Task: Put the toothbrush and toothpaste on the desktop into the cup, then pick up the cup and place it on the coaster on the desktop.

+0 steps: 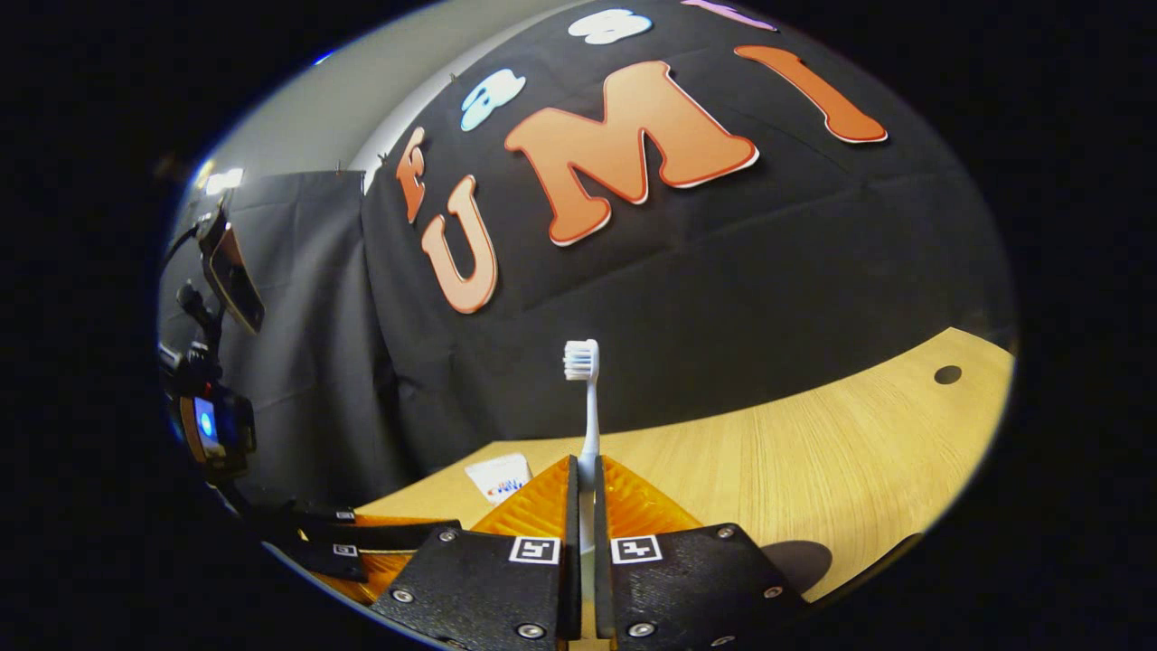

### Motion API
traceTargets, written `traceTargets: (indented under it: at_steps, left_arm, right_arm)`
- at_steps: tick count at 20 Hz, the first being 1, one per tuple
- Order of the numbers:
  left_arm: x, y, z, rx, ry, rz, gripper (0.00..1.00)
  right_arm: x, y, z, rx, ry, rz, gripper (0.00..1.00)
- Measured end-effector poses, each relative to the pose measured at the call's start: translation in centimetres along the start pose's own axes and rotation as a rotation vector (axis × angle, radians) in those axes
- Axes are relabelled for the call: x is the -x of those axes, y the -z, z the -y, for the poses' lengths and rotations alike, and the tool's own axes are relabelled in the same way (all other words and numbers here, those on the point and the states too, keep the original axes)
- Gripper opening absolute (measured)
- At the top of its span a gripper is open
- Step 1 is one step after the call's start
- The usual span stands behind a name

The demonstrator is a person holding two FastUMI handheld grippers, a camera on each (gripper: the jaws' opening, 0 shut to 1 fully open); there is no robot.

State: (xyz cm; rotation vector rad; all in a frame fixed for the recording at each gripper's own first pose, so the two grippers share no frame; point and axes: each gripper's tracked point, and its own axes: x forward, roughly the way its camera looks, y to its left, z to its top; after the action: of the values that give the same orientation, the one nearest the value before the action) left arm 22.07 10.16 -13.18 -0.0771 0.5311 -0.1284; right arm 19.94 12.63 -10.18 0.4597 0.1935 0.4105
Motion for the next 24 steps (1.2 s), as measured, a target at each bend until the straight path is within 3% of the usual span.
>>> traceTargets:
  at_steps: [6, 8, 10, 12, 14, 22, 24]
  left_arm:
    - [-1.4, 1.7, 1.1, -0.065, 0.01, -0.174, 0.7]
    - [-2.0, 2.1, 0.5, -0.072, 0.013, -0.215, 0.71]
    - [-3.1, 3.2, -0.2, -0.073, 0.007, -0.261, 0.71]
    - [-4.0, 4.5, -0.6, -0.063, 0.013, -0.313, 0.76]
    - [-4.2, 4.3, -0.4, -0.054, 0.019, -0.357, 0.81]
    - [-4.7, 4.2, -0.2, -0.099, 0.019, -0.548, 0.83]
    - [-5.5, 5.1, 0.1, -0.113, 0.022, -0.587, 0.84]
  right_arm:
    - [2.3, 0.2, 0.4, 0.014, 0.001, -0.03, 0.03]
    - [3.4, -0.4, 1.1, 0.019, 0.006, -0.03, 0.08]
    - [4.8, -1.0, 2.1, 0.035, 0.022, -0.032, 0.16]
    - [6.9, -1.9, 3.3, 0.063, 0.045, -0.023, 0.34]
    - [8.9, -3.2, 4.4, 0.088, 0.065, 0.007, 0.62]
    - [16.1, -6.1, 7.6, 0.17, 0.149, 0.033, 0.92]
    - [17.2, -6.3, 7.7, 0.177, 0.155, 0.029, 0.88]
